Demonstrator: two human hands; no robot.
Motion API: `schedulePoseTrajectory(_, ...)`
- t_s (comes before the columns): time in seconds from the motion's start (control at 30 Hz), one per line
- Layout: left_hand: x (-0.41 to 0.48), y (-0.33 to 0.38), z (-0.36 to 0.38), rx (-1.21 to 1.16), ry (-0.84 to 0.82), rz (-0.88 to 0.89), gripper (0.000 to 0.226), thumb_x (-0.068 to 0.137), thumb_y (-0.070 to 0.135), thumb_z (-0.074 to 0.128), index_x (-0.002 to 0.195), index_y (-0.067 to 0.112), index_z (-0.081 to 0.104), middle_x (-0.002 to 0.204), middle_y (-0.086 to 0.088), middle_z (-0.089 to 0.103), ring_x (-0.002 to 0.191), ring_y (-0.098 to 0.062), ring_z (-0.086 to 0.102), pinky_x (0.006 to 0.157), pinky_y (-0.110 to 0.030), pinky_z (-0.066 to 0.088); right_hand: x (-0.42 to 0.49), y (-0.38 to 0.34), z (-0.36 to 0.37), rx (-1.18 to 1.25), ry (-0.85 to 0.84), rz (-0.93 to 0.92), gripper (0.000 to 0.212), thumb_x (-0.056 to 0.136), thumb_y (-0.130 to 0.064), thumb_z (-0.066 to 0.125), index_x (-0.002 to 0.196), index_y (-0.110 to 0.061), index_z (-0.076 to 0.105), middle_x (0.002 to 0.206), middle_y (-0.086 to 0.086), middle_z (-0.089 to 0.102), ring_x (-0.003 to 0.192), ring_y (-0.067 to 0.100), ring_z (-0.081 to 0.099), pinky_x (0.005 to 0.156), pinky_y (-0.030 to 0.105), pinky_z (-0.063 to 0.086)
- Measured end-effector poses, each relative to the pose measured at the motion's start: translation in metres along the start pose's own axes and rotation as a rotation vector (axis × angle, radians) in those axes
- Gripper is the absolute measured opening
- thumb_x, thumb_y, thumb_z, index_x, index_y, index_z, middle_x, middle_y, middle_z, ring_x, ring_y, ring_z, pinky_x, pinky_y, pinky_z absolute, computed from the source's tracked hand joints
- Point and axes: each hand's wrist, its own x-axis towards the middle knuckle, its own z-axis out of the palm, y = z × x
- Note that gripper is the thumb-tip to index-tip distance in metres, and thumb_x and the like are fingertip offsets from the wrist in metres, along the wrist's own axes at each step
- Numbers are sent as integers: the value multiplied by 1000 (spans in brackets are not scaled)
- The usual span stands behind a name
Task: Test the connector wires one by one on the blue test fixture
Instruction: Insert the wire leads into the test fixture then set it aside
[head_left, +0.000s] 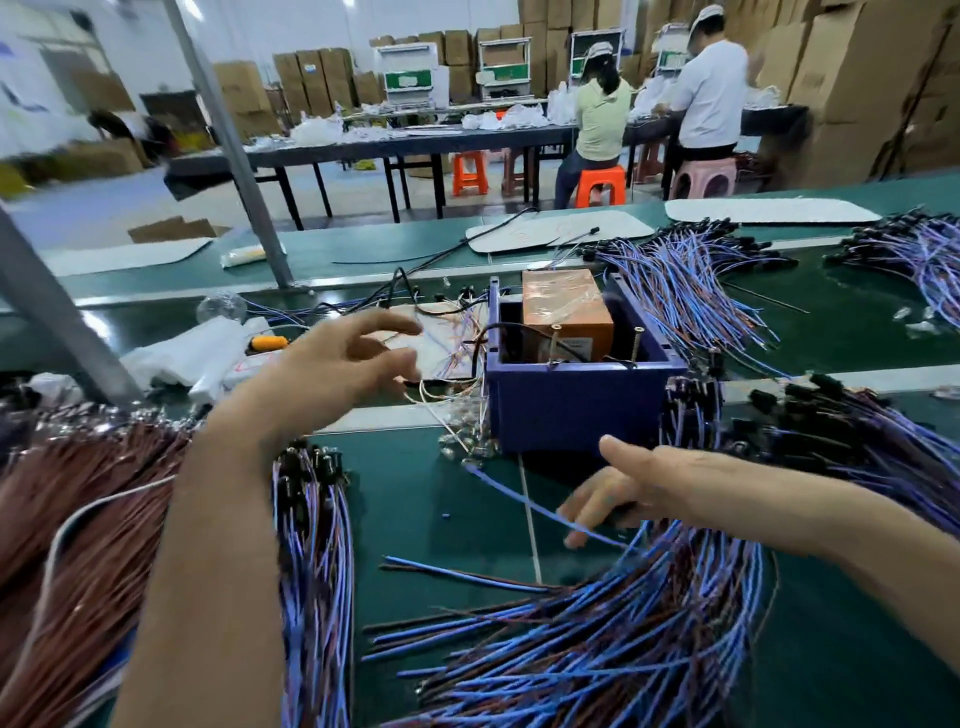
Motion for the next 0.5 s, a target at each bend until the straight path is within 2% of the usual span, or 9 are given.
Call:
schedulePoseTrajectory(0.07,1,-30,-25,328,167,-243,33,90,23,63,122,18,57,103,-7,69,98,-27,64,83,-34,53,2,2,15,-106,-67,135,59,99,-55,30,122,-10,60,101,-3,62,93,10,59,76,14,46)
schedulePoseTrajectory(0.1,0,-44,-36,459,171,-360,38,90,23,64,126,16,55,113,-10,65,104,-29,60,91,-38,49,2,3,21,-132,-107,189,59,98,-56,31,119,-8,60,100,5,60,90,14,56,73,16,45)
schedulePoseTrajectory(0.17,-4,-65,-48,541,59,-517,42,88,22,66,129,15,55,124,-12,60,113,-28,55,103,-40,40,3,2,28,-144,-143,215,59,97,-56,35,112,-5,62,104,22,62,85,23,56,76,27,48)
schedulePoseTrajectory(0.2,-5,-70,-49,527,-3,-555,41,88,18,67,127,15,57,124,-11,61,113,-27,56,105,-38,39,3,2,29,-158,-129,198,60,97,-56,36,109,-4,62,108,24,62,85,31,58,80,35,49)
schedulePoseTrajectory(0.27,-6,-74,-48,504,-66,-570,36,86,9,67,121,13,61,121,-11,62,106,-23,57,97,-28,40,4,-1,30,-182,-106,156,57,98,-53,37,106,-2,63,109,24,63,97,40,59,91,45,48)
schedulePoseTrajectory(0.3,-6,-75,-47,502,-62,-565,34,86,7,68,120,13,63,119,-11,62,101,-21,56,91,-24,39,5,-3,29,-172,-111,134,55,98,-52,38,106,-4,66,108,21,65,101,37,60,94,44,46)
schedulePoseTrajectory(0.37,-3,-78,-44,496,-19,-552,35,86,10,68,120,15,64,120,-11,62,100,-22,55,88,-24,37,6,-8,27,-178,-145,77,51,94,-55,39,106,-17,71,106,2,71,101,17,65,98,31,46)
schedulePoseTrajectory(0.43,-2,-81,-42,497,3,-554,37,86,17,69,122,19,63,123,-10,60,109,-26,55,94,-28,38,8,-11,26,-208,-177,48,51,87,-60,38,106,-29,73,107,-12,71,101,2,63,98,23,44)
schedulePoseTrajectory(0.5,-1,-85,-40,474,2,-547,32,86,17,69,118,20,66,120,-10,62,110,-26,56,98,-31,39,12,-10,27,-204,-181,31,51,85,-62,38,106,-30,73,105,-13,71,99,2,63,96,23,46)
